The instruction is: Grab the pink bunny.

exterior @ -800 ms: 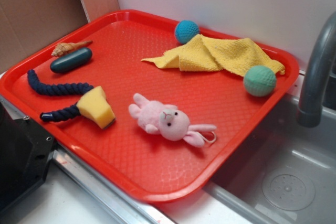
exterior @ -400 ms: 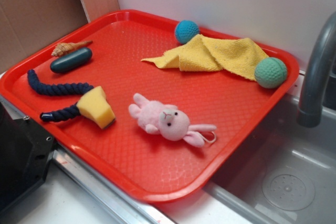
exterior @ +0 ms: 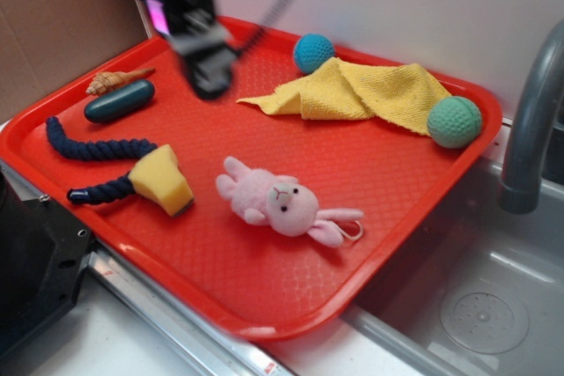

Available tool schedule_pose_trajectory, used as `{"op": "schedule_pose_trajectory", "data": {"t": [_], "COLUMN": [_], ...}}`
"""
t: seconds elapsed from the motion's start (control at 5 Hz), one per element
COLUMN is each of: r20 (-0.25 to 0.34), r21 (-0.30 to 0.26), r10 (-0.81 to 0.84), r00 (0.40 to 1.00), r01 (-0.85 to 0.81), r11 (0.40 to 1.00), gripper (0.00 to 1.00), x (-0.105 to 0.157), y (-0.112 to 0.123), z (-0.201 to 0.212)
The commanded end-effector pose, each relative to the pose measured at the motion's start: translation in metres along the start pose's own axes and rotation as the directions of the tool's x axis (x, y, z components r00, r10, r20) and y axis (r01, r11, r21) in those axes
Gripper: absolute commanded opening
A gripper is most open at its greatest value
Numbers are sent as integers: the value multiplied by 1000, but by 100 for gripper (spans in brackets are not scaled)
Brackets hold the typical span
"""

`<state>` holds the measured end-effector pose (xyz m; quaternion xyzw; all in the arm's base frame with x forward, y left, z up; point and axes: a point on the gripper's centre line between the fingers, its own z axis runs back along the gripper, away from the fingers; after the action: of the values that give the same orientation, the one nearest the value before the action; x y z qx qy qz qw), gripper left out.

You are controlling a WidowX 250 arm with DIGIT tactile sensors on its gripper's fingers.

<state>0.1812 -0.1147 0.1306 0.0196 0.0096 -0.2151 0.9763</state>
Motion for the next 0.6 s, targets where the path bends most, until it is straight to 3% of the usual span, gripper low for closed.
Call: {"op": "schedule_pose_trajectory", "data": {"t": [0.0,0.2,0.4], "r20": [43,68,51], "r21": [28,12,-15], "r10": [-512,-575,-568], "r00": [858,816,822], "r01": [511,575,569], "r11": [859,818,822], "gripper": [100,100,100], "x": [1,-24,-29], "y": [-41,-37,-34], "z": [-66,-73,-87]}}
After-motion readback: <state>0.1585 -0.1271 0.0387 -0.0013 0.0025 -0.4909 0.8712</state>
